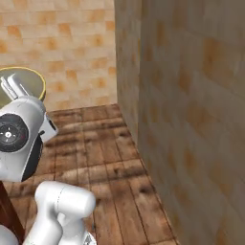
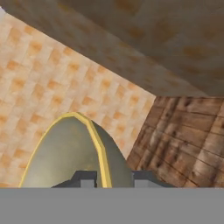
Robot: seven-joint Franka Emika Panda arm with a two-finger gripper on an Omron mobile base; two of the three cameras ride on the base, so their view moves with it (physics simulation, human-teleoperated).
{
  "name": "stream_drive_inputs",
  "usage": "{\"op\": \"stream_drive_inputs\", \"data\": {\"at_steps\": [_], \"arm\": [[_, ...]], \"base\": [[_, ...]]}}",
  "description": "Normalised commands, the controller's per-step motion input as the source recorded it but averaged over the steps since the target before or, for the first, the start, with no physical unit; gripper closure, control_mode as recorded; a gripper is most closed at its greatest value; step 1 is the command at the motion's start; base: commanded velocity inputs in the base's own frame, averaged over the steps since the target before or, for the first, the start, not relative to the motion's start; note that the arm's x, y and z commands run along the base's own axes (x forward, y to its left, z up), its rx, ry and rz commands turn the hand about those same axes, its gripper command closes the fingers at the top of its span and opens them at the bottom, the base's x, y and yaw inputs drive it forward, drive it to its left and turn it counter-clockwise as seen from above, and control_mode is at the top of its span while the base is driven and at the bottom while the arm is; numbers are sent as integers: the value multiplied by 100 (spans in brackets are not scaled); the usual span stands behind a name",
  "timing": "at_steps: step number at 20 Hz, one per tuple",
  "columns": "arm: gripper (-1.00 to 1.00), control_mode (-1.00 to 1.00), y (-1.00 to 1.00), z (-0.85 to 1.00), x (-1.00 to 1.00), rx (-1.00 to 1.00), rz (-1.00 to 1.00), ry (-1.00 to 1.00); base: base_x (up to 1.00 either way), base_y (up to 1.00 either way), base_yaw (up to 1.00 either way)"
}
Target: Pick up the bowls from the cabinet and place each bowl in front of a stool on the dining counter.
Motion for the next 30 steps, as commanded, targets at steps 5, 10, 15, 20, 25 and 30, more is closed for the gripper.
{"op": "stream_drive_inputs", "data": {"at_steps": [5, 10, 15, 20, 25, 30], "arm": [[100, 100, 0, 0, 0, 0, 0, 0], [100, 100, 0, 0, 0, 0, 0, 0], [100, 100, 0, 0, 0, 0, 0, 0], [100, 100, 0, 0, 0, 0, 0, 0], [100, 100, 0, 0, 0, 0, 0, 0], [100, 100, 0, 0, 0, 0, 0, 0]], "base": [[96, -17, 42], [100, -33, 0], [100, -15, 9], [100, 0, 35], [100, -1, 48], [100, -5, 60]]}}
